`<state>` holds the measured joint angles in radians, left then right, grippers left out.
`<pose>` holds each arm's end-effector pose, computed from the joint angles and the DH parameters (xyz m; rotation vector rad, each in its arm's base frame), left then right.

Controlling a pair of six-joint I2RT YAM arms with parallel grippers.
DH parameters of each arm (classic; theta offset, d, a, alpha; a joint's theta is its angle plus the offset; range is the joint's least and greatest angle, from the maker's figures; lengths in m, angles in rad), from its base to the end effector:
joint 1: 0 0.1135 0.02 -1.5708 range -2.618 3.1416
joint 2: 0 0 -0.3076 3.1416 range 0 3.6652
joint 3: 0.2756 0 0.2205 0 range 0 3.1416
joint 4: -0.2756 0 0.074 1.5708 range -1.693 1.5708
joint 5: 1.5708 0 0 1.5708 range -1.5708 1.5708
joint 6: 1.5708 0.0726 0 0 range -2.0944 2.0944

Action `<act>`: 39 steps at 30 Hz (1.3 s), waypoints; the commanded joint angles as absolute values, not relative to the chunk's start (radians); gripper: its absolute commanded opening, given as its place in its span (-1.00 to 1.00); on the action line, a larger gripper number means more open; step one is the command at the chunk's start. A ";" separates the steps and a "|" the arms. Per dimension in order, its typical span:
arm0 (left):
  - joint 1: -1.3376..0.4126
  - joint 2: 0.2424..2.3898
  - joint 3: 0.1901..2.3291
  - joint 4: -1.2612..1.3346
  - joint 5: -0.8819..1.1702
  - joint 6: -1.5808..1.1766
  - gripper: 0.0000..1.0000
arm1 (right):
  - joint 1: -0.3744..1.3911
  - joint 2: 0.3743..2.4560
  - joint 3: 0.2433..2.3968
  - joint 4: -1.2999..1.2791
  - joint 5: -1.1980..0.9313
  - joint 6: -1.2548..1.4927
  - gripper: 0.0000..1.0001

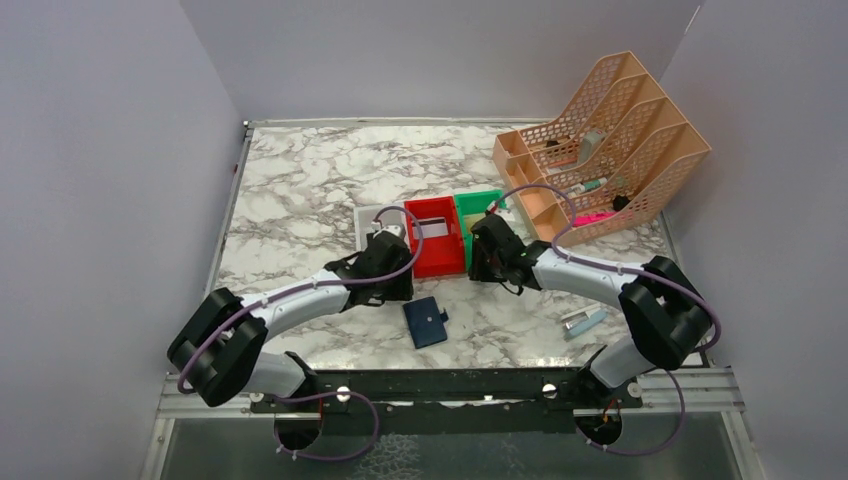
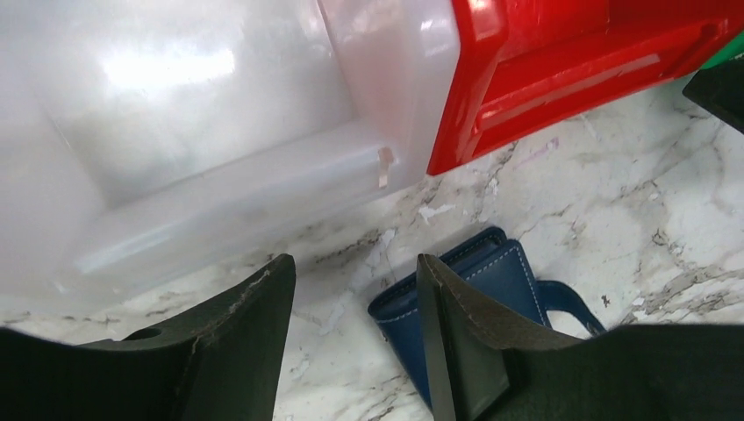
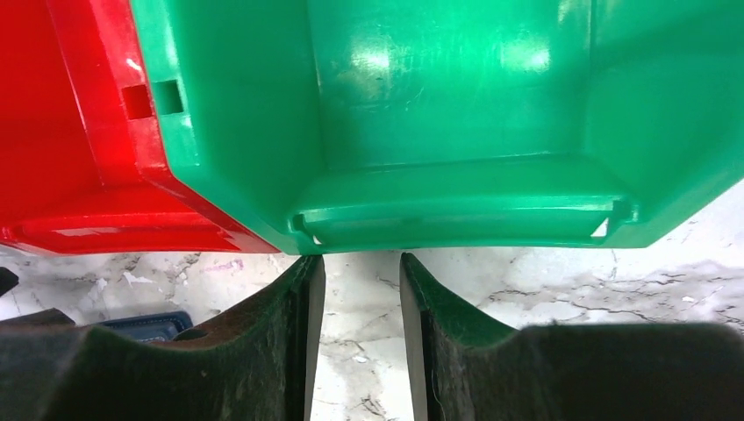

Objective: Take the credit cards out of the card holder
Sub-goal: Open the card holder at the center of the board.

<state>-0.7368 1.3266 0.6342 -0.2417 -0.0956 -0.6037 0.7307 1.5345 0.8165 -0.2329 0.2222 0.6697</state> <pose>0.1781 -0.1522 0.2051 0.1296 2.5494 -0.4268 0.2283 0.1831 0.2086 0.0131 2.5142 0.3042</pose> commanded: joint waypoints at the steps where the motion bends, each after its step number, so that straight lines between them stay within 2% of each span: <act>1: -0.716 1.366 0.692 -0.218 -0.114 -0.544 0.10 | 0.716 1.542 0.842 -0.231 0.208 0.637 -0.17; 8: -0.715 1.304 0.661 -0.230 -0.089 -0.559 0.08 | 0.716 1.435 0.789 -0.225 0.064 0.640 -0.15; 13: -0.715 1.194 0.595 -0.235 -0.070 -0.596 0.10 | 0.716 1.350 0.692 -0.110 -0.176 0.615 -0.05; 18: -0.715 1.066 0.522 -0.245 -0.083 -0.645 0.19 | 0.724 1.360 0.661 -0.062 -0.406 0.667 0.01; 19: -0.715 1.044 0.510 -0.245 -0.084 -0.649 0.21 | 0.735 1.363 0.654 -0.046 -0.422 0.673 0.10; 20: -0.715 1.022 0.499 -0.245 -0.088 -0.650 0.26 | 0.747 1.362 0.649 -0.033 -0.419 0.672 0.31; 25: -0.713 0.906 0.457 -0.258 -0.131 -0.674 0.60 | 0.778 1.374 0.678 -0.062 -0.363 0.656 0.26; 29: -0.712 0.859 0.441 -0.270 -0.155 -0.693 0.97 | 0.820 1.429 0.739 -0.128 -0.317 0.618 0.26; 36: -0.707 0.926 0.467 -0.306 -0.165 -0.717 0.98 | 0.914 1.542 0.820 -0.202 -0.182 0.615 0.27; 39: -0.706 0.939 0.472 -0.309 -0.166 -0.714 0.98 | 0.936 1.576 0.846 -0.237 -0.110 0.630 0.19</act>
